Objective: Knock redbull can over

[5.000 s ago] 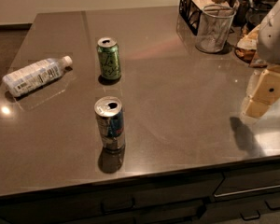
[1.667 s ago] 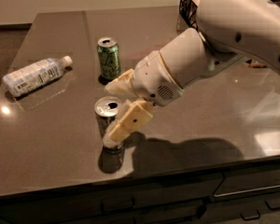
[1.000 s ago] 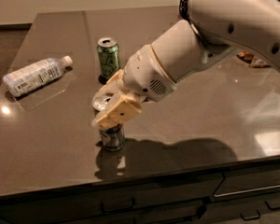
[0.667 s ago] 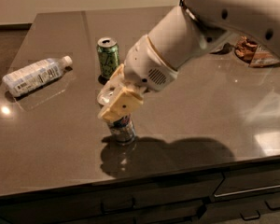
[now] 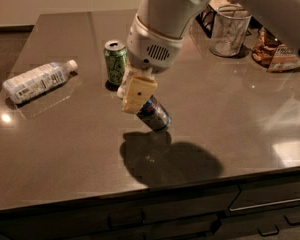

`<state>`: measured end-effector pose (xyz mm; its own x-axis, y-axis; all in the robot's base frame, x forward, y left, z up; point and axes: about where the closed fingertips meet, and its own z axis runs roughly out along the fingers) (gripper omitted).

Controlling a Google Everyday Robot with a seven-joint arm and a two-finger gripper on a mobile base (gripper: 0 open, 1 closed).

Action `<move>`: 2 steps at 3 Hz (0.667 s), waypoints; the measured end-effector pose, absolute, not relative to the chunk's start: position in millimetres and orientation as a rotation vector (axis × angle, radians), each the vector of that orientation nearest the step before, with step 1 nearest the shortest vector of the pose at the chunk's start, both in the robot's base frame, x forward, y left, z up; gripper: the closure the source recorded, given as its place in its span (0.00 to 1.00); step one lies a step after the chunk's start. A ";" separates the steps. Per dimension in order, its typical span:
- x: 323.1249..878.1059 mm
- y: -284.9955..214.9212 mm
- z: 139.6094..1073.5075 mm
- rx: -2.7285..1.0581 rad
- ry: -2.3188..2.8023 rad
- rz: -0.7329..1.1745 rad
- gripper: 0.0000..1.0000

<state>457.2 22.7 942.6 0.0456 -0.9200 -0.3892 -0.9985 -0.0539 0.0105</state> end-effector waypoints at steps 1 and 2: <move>462.5 19.8 939.2 -2.156 1.969 0.280 0.82; 465.3 23.3 926.7 -2.230 1.972 0.188 0.59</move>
Offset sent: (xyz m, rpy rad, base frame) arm 0.0059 -0.0038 -0.0309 -0.3187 -0.0563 0.1058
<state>465.3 23.3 926.7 0.1234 -0.9723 -0.1984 -0.9923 -0.1186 -0.0357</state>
